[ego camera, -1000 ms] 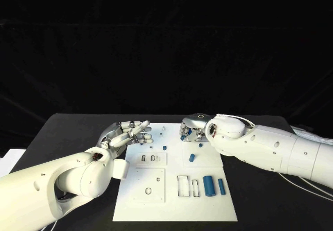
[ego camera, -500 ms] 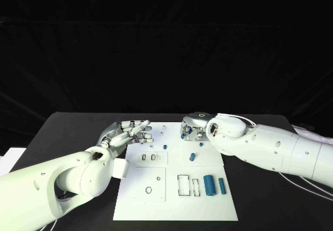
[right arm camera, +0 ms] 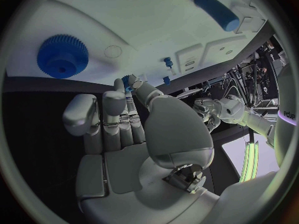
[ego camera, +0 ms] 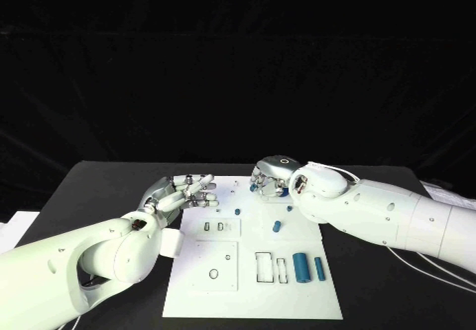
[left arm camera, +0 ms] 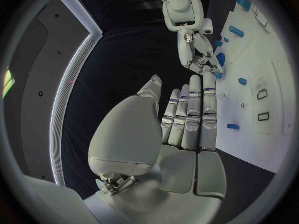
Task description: Assemble the parts on the task board
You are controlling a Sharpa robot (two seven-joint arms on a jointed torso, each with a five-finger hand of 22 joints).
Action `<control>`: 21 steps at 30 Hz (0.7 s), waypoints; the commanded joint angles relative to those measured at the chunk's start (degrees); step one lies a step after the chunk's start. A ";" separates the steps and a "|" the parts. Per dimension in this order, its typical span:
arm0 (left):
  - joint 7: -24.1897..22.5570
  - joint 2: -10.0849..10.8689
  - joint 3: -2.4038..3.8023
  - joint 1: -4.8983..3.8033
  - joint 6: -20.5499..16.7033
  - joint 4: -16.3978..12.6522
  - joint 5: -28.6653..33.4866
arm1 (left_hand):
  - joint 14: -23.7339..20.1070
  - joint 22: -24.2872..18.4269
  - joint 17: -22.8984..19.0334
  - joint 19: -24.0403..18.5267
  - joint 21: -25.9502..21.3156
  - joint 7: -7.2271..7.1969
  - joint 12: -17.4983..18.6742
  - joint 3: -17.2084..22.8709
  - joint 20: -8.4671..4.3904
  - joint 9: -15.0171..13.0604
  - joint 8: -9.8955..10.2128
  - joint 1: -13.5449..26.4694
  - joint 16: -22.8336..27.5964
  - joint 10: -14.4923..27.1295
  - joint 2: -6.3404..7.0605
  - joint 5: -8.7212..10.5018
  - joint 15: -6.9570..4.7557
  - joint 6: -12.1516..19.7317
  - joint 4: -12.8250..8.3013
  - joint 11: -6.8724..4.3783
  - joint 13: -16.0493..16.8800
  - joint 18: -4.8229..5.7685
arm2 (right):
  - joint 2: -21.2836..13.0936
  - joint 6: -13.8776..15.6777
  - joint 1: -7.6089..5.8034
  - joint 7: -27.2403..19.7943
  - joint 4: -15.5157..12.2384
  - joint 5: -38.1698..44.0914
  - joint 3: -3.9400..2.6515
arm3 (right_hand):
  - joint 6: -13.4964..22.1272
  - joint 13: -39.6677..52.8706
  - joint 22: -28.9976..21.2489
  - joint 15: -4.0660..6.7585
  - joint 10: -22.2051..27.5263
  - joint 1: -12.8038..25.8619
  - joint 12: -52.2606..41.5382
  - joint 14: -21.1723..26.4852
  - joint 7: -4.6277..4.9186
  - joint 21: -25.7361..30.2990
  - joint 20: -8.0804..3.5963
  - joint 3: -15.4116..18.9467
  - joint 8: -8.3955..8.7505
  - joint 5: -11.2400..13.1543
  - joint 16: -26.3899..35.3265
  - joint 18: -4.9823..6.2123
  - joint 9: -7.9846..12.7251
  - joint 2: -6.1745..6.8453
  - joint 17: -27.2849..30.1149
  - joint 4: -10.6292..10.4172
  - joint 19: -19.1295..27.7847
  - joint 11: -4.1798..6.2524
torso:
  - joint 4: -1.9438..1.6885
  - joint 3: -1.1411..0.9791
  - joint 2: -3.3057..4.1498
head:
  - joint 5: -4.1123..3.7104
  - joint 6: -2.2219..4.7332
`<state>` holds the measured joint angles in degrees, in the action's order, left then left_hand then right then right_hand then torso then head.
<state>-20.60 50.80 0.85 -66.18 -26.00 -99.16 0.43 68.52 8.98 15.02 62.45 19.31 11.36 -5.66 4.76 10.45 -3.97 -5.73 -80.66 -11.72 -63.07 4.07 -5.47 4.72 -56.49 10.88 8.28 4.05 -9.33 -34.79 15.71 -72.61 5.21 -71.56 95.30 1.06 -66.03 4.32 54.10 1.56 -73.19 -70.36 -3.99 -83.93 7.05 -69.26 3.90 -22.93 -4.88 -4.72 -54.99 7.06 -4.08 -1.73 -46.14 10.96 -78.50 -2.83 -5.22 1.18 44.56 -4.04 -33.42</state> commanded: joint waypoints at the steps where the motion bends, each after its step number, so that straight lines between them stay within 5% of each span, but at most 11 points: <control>1: 0.01 -0.09 0.06 -0.09 1.41 -0.23 -0.25 | -0.13 -0.10 0.05 0.01 -0.35 0.22 0.25 -0.10 0.37 0.07 0.39 0.30 0.29 0.24 -0.19 0.16 0.21 0.06 -0.34 0.01 -0.05 -1.01 | 1.23 2.13 -0.03 2.01 1.26 -0.40 -0.05 | -0.57 -0.09 0.09 0.41 -0.02 0.51 0.41 -1.24 -0.43 -0.36 -0.20 -0.90 0.18 0.46 -0.27 -0.45 -1.18 0.13 -0.07 -1.40 0.21 -0.07 | -0.10 0.09 0.14 | 0.06 0.22; 21: 0.23 -0.42 0.06 -0.13 1.73 -0.11 -0.25 | -0.13 -0.10 0.13 0.01 -0.36 0.23 0.32 -0.06 0.38 0.06 0.43 0.21 0.35 0.25 -0.24 0.15 0.22 0.06 -0.46 0.02 -0.05 -1.02 | 6.05 4.77 -0.27 4.59 5.38 -0.08 -0.20 | -0.20 -0.20 0.24 0.31 0.48 0.53 0.50 -1.12 -0.23 -0.55 -0.11 -1.13 0.53 0.60 -0.37 -0.46 -1.14 0.39 -0.02 -1.77 0.37 -0.23 | -0.41 0.12 0.69 | 0.06 0.32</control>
<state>-20.25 50.51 0.85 -66.21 -25.53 -99.23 0.43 68.52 8.93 15.08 62.45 19.31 11.35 -5.66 4.61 10.46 -3.98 -5.50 -80.65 -11.72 -63.07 4.07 -5.47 4.73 -56.49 10.72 8.28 4.06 -9.33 -28.94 19.23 -72.84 8.83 -66.27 94.82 0.89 -66.00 4.18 54.26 1.55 -72.99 -70.05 -3.76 -83.93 7.02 -69.48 3.90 -24.12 -3.95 -4.06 -54.98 7.07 -4.07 -1.41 -46.13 9.45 -78.49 -3.08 -5.60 1.35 45.19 -4.01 -33.00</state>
